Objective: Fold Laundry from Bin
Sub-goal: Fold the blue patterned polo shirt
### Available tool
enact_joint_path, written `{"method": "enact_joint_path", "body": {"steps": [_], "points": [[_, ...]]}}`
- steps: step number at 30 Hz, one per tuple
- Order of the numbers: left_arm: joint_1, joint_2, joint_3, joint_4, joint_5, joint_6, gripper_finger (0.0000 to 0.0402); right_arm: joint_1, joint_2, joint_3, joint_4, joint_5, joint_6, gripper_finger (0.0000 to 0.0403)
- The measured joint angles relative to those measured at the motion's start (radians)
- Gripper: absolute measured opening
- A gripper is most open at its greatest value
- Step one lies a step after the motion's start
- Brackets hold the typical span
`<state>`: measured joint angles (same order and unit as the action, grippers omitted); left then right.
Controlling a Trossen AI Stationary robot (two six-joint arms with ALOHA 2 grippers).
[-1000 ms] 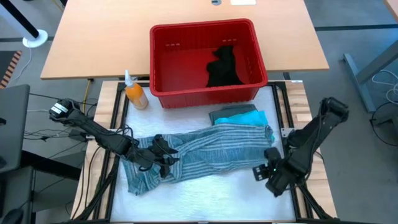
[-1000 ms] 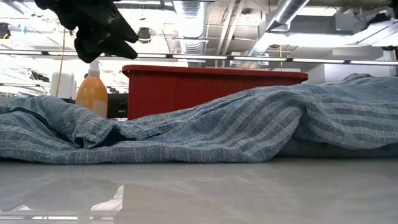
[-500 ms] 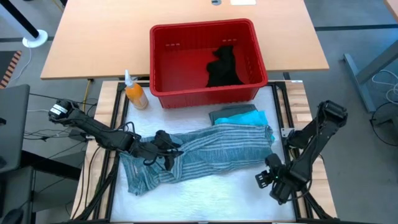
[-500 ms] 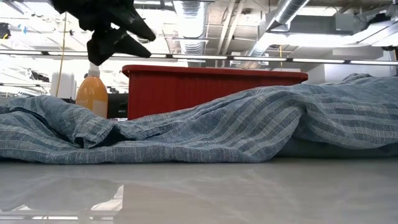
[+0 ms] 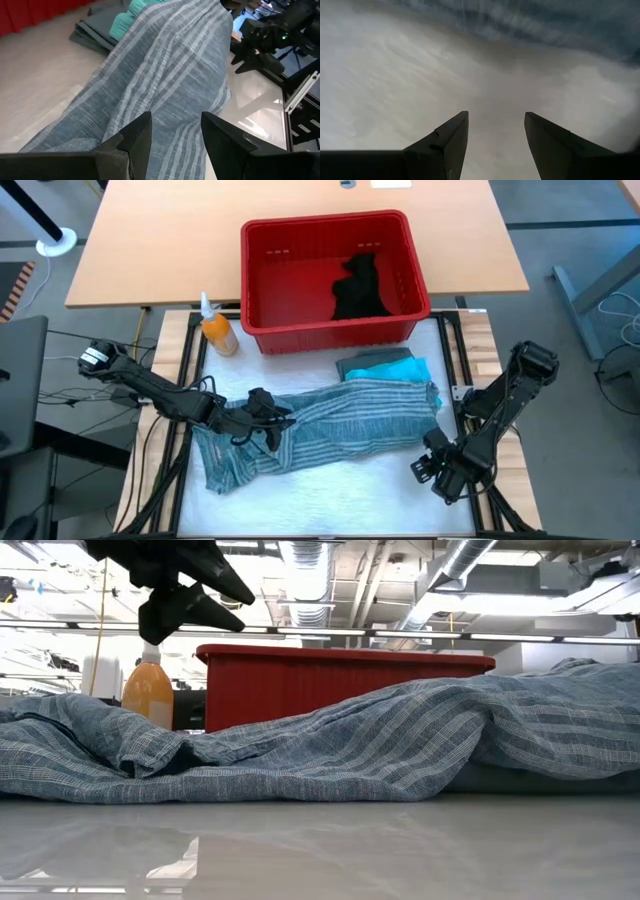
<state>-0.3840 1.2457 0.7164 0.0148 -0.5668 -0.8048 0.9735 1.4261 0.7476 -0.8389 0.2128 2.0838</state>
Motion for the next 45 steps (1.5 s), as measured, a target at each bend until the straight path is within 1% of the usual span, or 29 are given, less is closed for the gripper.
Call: {"method": "enact_joint_path", "body": {"steps": [3, 6, 10, 14, 18, 25, 30, 35, 38, 41, 43, 45], "points": [[0.0, 0.0, 0.0, 0.001, -0.003, -0.003, 0.016, 0.0, 0.0, -0.038, 0.051, 0.027, 0.008, 0.0221], [0.0, 0.0, 0.0, 0.0, 0.0, -0.004, 0.016, 0.0, 0.0, -0.065, 0.056, 0.033, 0.013, 0.0221], [0.0, 0.0, 0.0, 0.0, 0.006, -0.004, 0.016, -0.001, 0.0, -0.074, -0.016, 0.075, 0.011, 0.0221], [0.0, 0.0, 0.0, 0.0, 0.013, -0.004, 0.016, -0.001, 0.0, -0.076, -0.107, 0.172, 0.009, 0.0221], [0.0, 0.0, 0.0, 0.0, 0.02, -0.004, 0.016, -0.001, 0.0, -0.076, -0.143, 0.235, 0.008, 0.0221], [0.0, 0.0, 0.0, -0.001, 0.032, -0.011, 0.016, -0.001, -0.011, -0.065, -0.168, 0.239, -0.021, 0.0221], [0.0, 0.0, 0.0, -0.001, 0.032, -0.009, 0.016, -0.014, -0.063, -0.002, -0.312, 0.239, -0.029, 0.0221], [0.0, 0.0, 0.0, 0.018, 0.053, 0.027, 0.016, -0.059, -0.15, 0.085, -0.439, 0.243, -0.107, 0.0221], [0.0, 0.0, 0.0, 0.079, 0.073, 0.096, 0.016, -0.103, -0.2, 0.121, -0.466, 0.247, -0.169, 0.0221], [0.0, 0.003, 0.0, 0.171, 0.072, 0.175, 0.016, -0.154, -0.239, 0.133, -0.467, 0.25, -0.238, 0.0221], [0.003, 0.037, 0.0, 0.287, 0.08, 0.233, 0.016, -0.19, -0.256, 0.133, -0.466, 0.252, -0.273, 0.0221], [0.006, 0.099, 0.002, 0.407, 0.134, 0.287, 0.016, -0.229, -0.265, 0.133, -0.464, 0.257, -0.308, 0.0221]]}}
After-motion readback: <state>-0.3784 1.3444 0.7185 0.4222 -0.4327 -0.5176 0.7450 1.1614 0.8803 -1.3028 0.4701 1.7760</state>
